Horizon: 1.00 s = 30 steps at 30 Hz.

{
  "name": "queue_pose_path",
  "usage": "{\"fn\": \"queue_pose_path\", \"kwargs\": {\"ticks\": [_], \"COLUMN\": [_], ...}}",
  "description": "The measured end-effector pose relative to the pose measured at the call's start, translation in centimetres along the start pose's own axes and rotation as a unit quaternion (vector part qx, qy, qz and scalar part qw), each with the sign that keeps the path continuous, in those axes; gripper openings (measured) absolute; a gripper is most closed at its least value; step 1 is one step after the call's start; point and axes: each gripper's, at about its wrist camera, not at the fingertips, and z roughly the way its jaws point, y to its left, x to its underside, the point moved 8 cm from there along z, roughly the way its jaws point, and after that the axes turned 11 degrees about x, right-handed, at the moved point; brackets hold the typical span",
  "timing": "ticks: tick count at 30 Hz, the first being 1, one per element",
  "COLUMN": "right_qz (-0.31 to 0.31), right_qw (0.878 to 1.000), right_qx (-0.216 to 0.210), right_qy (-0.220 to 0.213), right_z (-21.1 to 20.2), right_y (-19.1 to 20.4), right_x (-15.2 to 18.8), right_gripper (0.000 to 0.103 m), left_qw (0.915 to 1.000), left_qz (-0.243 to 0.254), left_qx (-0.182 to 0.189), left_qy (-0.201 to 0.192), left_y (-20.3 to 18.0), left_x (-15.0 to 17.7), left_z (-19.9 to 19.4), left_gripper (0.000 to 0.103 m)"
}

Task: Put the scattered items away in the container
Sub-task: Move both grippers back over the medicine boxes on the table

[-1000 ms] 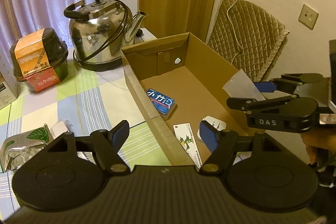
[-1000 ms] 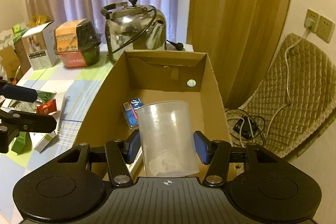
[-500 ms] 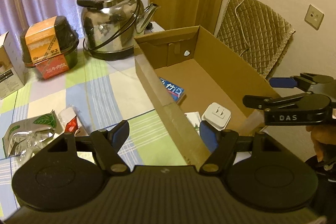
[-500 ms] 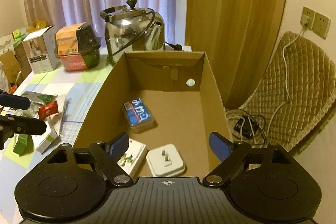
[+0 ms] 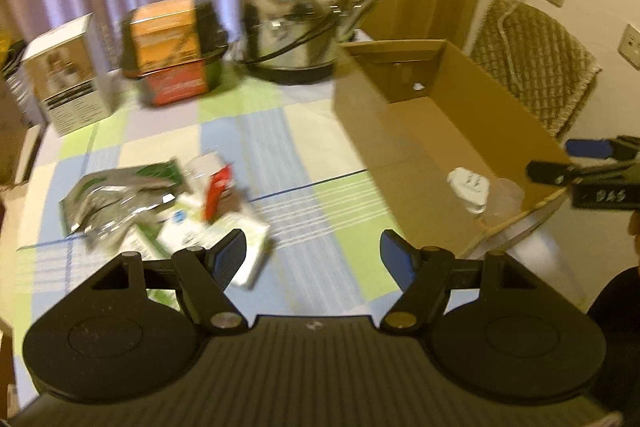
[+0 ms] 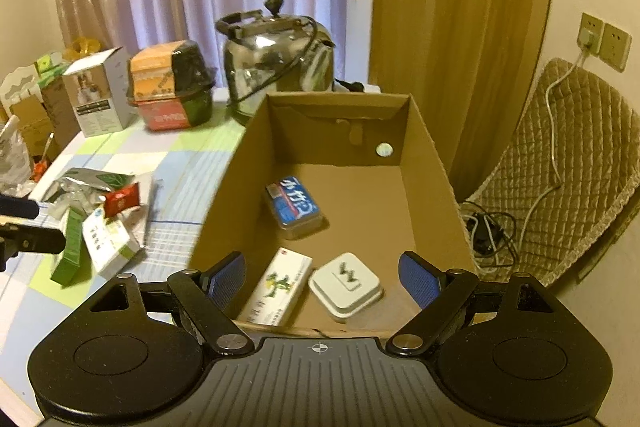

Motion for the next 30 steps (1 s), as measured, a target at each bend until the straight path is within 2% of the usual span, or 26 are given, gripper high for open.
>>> {"fn": "queue_pose_path", "kwargs": {"ticks": [6, 15, 22, 30], "right_qz": [-0.01, -0.059, -0.124, -0.18], "right_qw": [0.999, 0.993, 0.984, 0.975], "right_qx": [-0.021, -0.088, -0.122, -0.13], "right_qy": [-0.026, -0.053, -0.046, -0.028], "right_z": [-1.9, -4.0, -3.4, -0.8], "right_y": [3.2, 11.4, 16.9, 20.1], "right_x": [-1.6, -2.6, -1.4, 0.2], "right_gripper": [0.089, 0.089, 0.089, 0.089], "left_qw": [0.9985, 0.9934, 0.9901, 0.9853], "left_qz": [-0.041, -0.08, -0.112, -0.156], "left_qx": [-0.037, -0.083, -0.085, -0.069], "left_qy": [-0.002, -0.005, -0.007, -0.009], "left_y": [4.5, 9.6, 11.7, 13.4], "left_x": [2.5, 5.3, 6.5, 6.8], "left_z": [-2.9, -6.0, -6.0, -3.4], "left_gripper": [0.07, 0.07, 0.07, 0.073]}}
